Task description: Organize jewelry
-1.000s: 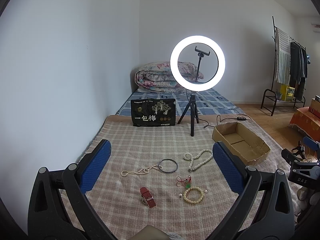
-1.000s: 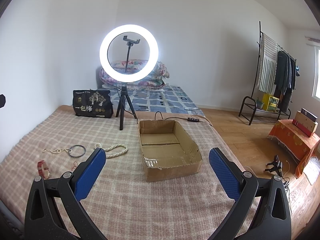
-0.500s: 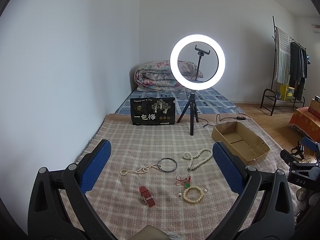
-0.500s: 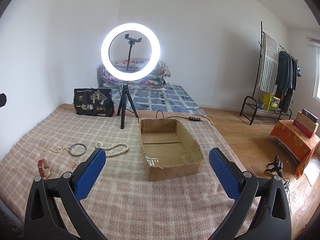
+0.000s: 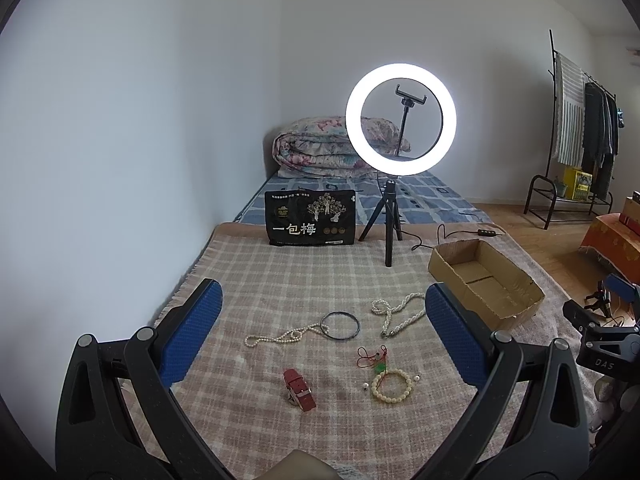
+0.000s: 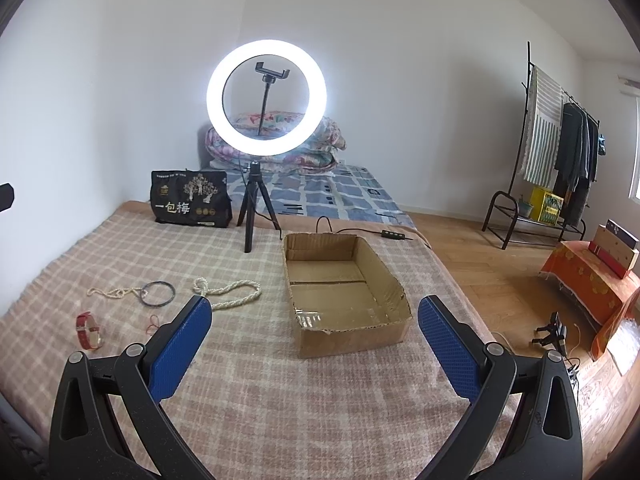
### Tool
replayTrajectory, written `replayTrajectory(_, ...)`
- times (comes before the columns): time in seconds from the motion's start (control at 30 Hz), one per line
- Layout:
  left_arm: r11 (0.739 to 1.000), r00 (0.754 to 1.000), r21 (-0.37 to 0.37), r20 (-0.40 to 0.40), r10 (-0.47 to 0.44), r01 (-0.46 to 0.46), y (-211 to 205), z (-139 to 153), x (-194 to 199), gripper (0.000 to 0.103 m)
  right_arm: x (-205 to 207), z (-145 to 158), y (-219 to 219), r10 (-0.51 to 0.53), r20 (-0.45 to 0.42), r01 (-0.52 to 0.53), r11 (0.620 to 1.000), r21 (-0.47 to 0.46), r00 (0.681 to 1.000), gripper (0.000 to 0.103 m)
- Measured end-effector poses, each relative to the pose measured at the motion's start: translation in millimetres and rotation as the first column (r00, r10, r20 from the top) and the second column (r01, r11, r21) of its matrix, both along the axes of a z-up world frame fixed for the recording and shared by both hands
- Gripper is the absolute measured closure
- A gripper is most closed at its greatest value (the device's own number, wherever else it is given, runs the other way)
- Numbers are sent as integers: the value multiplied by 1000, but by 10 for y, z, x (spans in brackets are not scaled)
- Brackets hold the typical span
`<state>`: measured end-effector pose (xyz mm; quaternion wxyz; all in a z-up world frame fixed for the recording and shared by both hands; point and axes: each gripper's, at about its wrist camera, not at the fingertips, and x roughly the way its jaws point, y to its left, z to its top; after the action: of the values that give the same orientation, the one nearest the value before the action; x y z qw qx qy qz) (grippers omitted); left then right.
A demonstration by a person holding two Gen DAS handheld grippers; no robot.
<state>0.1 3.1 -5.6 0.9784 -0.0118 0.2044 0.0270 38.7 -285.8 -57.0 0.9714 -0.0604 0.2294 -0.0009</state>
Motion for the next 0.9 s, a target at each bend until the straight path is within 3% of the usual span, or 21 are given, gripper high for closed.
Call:
replayTrajectory(0.3, 999, 999, -3, -33, 39, -40, 210, -13, 65, 0, 55, -66, 19, 12, -17, -12, 1000, -12, 1000, 1)
replayTrajectory(0.47, 997, 996, 15, -52, 76, -75, 435, -43, 113, 0, 110, -147, 107, 76, -37, -79, 995, -68, 996, 1)
replayTrajectory(0.63, 997, 992, 36, -102, 78, -74, 599, -99, 237, 0, 329, -226, 248, 230, -145, -239, 970, -49, 962, 1)
replayTrajectory(0.9, 998, 987, 34, -152, 49, -45, 733, -243, 392, 0, 606, -315, 555, 345, -228, -366, 929, -54, 910, 4)
